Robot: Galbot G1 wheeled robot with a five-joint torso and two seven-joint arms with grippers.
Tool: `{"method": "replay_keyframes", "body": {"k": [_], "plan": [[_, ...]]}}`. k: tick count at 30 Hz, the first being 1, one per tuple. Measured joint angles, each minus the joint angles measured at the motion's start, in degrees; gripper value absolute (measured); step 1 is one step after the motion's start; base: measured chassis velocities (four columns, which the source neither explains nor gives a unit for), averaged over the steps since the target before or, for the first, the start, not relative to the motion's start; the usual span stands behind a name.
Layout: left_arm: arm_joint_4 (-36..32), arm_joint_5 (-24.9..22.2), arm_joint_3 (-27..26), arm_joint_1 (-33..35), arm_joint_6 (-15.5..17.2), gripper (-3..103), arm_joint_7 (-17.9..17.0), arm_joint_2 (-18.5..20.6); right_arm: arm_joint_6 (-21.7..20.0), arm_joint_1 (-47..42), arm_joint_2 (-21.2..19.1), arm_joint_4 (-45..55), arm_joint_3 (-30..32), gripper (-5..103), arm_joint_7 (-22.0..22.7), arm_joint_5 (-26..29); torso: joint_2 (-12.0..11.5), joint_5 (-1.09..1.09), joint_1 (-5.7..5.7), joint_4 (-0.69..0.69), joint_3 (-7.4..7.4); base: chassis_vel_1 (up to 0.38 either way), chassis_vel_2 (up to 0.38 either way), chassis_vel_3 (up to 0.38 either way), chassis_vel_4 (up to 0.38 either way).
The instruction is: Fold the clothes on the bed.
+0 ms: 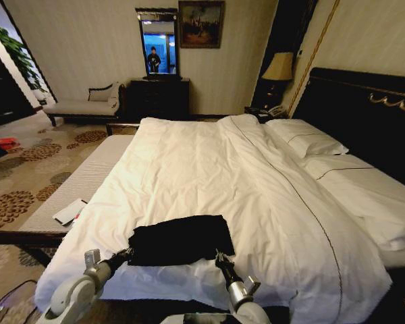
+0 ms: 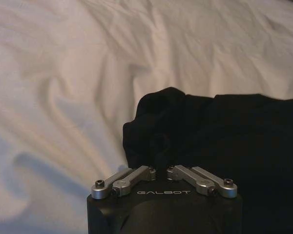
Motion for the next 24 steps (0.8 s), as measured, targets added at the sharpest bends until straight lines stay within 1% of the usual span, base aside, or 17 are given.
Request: {"method": "replay_keyframes", "body": {"k": [3,6,7,8,9,10,11,12,13,15,16,17,18,19,20,23,24], "plan": [[0.01,0.75,-0.05,0.18,-0.14,3,0.0,-0.02,0.02,-0.61,-0.06,0.12,0.08,0,-0.02,-1.25,0.0,0.0,0.0,0.0,0.0,0.0,0.0,0.0,0.0],[-0.47,1.27,-0.31,0.12,-0.29,3,-0.21,-0.55,0.09,-1.19,-0.03,0.11,0.24,0,-0.03,-4.04,0.0,-0.01,0.0,0.01,0.0,0.0,0.0,0.0,0.0],[-0.47,1.27,-0.31,0.12,-0.29,3,-0.21,-0.55,0.09,-1.19,-0.03,0.11,0.24,0,-0.03,-4.04,0.0,-0.01,0.0,0.01,0.0,0.0,0.0,0.0,0.0],[-1.17,1.51,-0.68,0.1,-0.47,0,-0.32,-0.76,0.19,-1.42,-0.04,0.28,0.51,0,-0.2,-5.69,0.0,-0.01,0.01,0.02,0.01,0.0,0.0,0.0,0.0],[-1.68,1.62,-0.98,0.1,-0.53,4,-0.34,-0.84,0.3,-1.57,-0.09,0.61,0.74,-2,-0.58,-6.42,-0.01,0.0,0.01,0.01,0.01,0.0,0.0,0.0,0.0],[-2.7,1.89,-1.59,0.16,-0.58,4,-0.25,-0.85,0.44,-1.72,-0.21,1.19,1.11,3,-1.06,-7.13,-0.01,-0.01,0.01,0.01,0.01,0.0,0.0,0.0,0.0],[-4.19,2.61,-2.43,0.44,-0.58,10,0.27,-0.7,0.55,-1.94,-0.58,2.15,1.63,3,-1.43,-7.71,0.0,-0.01,0.01,0.0,0.01,0.0,0.0,0.0,0.0],[-5.58,3.55,-3.23,0.95,-0.34,15,0.73,-0.37,0.55,-2.24,-1.13,3.18,2.08,9,-1.54,-7.92,-0.01,-0.01,0.01,0.0,0.01,0.0,0.0,0.0,0.0],[-5.58,3.55,-3.23,0.95,-0.34,15,0.73,-0.37,0.55,-2.24,-1.13,3.18,2.08,9,-1.54,-7.92,-0.01,-0.01,0.01,0.0,0.01,0.0,0.0,0.0,0.0],[-8.21,5.09,-4.97,2.25,0.43,26,1.64,0.47,0.37,-2.78,-2.11,4.8,2.74,19,-1.23,-7.94,-0.01,0.0,0.01,0.01,0.01,0.0,0.0,0.0,0.0],[-10.69,5.73,-6.61,3.08,1.4,31,2.26,1.08,-0.15,-3.34,-3.0,6.22,3.26,25,-0.41,-7.94,-0.01,0.0,0.01,0.02,0.01,0.0,0.0,0.0,0.0],[-12.01,5.68,-7.55,3.27,2.0,31,2.44,1.32,-0.46,-3.63,-3.47,7.01,3.57,25,0.07,-7.93,-0.01,0.0,0.01,0.02,0.01,0.0,0.0,0.0,0.0],[-14.53,4.44,-9.41,3.3,3.43,36,2.56,1.57,-1.18,-4.25,-4.28,9.04,4.36,30,1.15,-7.92,-0.01,0.01,0.01,0.01,0.01,0.0,0.0,0.0,0.0],[-14.53,4.44,-9.41,3.3,3.43,36,2.56,1.57,-1.18,-4.25,-4.28,9.04,4.36,30,1.15,-7.92,-0.01,0.01,0.01,0.01,0.01,0.0,0.0,0.0,0.0],[-16.16,2.91,-10.57,3.11,4.64,42,2.53,1.67,-1.81,-4.68,-4.85,10.43,4.95,36,1.9,-7.9,-0.01,0.01,0.01,0.01,0.0,0.0,0.0,0.0,0.0],[-21.78,-4.79,-15.75,1.42,10.12,58,0.62,2.26,-4.38,-6.94,-7.01,16.64,6.68,51,5.57,-7.35,-0.01,0.0,0.01,0.0,0.01,0.0,0.0,0.0,0.0],[-23.01,-7.61,-17.36,0.57,11.49,58,-0.42,2.46,-5.21,-7.44,-7.43,18.12,6.98,51,7.09,-7.02,-0.01,0.0,0.01,-0.01,0.01,0.0,0.0,0.0,0.0]]}}
